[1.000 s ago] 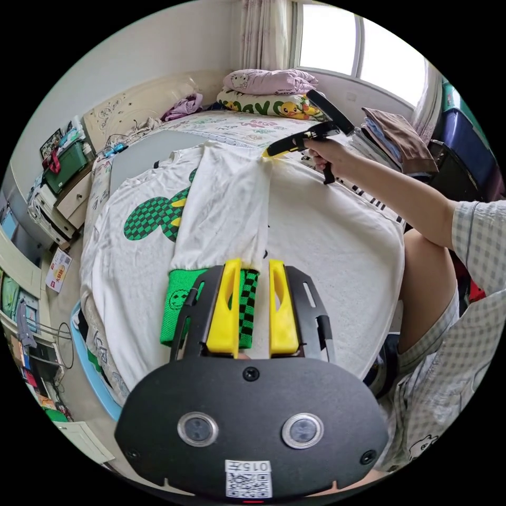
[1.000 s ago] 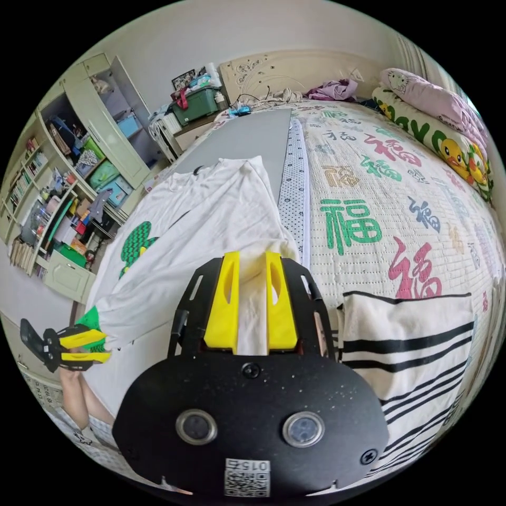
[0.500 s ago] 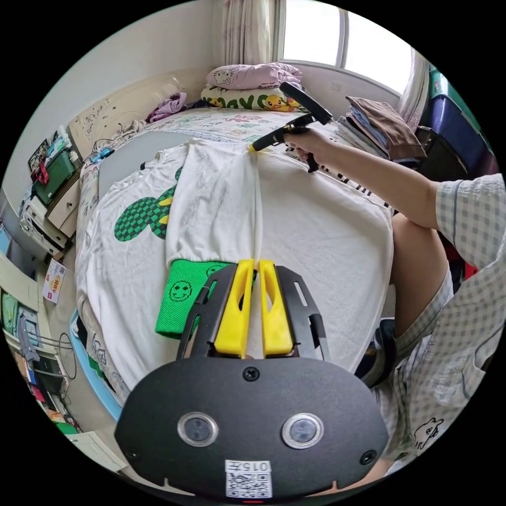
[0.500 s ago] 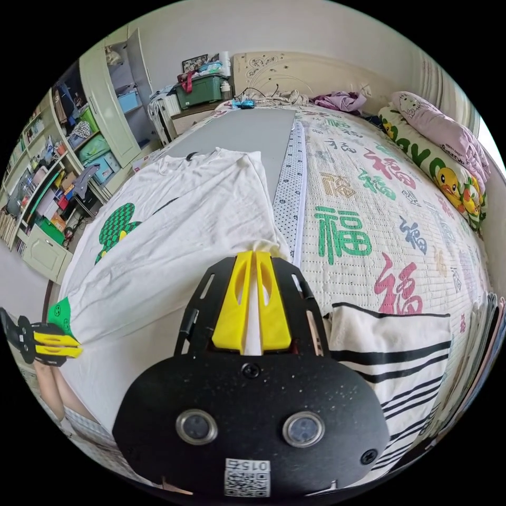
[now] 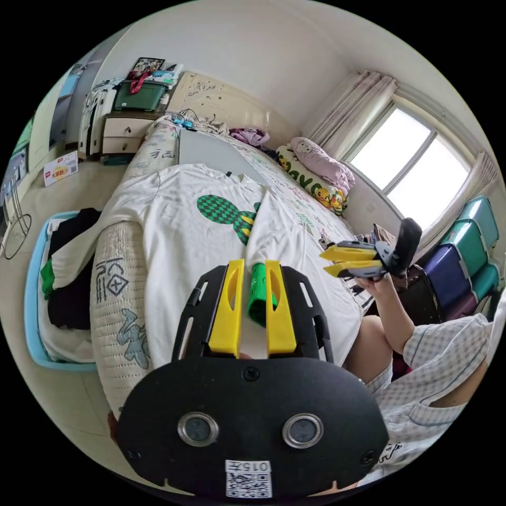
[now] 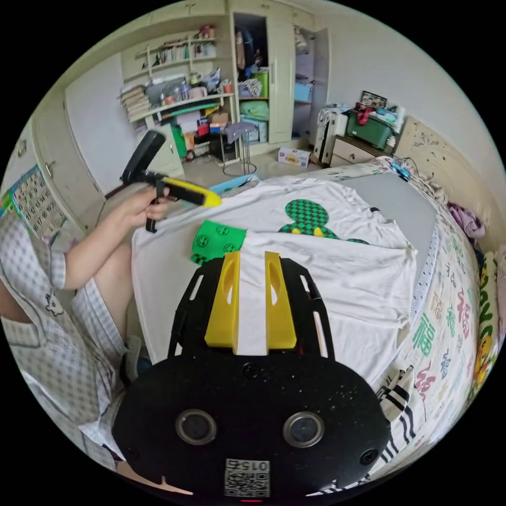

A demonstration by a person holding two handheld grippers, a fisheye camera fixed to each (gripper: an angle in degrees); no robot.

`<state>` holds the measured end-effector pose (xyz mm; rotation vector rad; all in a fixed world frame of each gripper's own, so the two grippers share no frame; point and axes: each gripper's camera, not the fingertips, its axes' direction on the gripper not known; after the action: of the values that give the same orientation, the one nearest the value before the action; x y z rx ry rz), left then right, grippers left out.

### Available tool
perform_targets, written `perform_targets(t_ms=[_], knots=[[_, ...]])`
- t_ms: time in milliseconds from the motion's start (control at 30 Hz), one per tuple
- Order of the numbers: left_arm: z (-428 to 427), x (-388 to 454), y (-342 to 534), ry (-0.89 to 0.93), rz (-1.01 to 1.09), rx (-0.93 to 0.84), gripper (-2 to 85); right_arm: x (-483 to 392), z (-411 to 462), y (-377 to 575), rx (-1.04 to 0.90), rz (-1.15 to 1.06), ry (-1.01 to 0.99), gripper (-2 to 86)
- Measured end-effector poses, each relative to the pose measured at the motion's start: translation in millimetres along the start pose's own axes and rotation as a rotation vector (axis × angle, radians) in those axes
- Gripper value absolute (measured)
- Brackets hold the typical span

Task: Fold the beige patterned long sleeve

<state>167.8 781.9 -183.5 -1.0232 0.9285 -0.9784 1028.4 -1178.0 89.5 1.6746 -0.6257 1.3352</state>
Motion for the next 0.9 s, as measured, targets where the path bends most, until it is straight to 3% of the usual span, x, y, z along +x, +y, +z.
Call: perform_targets(t_ms=[100, 200, 367, 733, 900], knots=[[16.2, -8.4, -25.2, 0.014, -0.014, -0.003, 6.8, -21.9, 23.4, 4.1, -0.052, -0.049, 0.047, 8.3], [38.6, -8.3, -53.3, -0.005, 0.008, -0.067, 6.9, -29.2, 27.9, 5.5, -0.084, -0.1, -0.04, 8.3], [71.3, -5.4, -83.6, -0.12, 0.063, -0.207, 7.0, -36.8, 38.5, 2.8, -0.107, -0.131, -0.037, 8.0], [90.2, -53.4, -102.7, -0.013, -0.05, -0.254, 4.1, -54.6, 63.8, -10.2, -0.227, -0.152, 0.037, 3.0], [69.7, -63.8, -107.8, 0.072, -0.049, -0.186, 1.4, -49.4, 59.9, -11.5, -0.24, -0.132, -0.004, 1.0]])
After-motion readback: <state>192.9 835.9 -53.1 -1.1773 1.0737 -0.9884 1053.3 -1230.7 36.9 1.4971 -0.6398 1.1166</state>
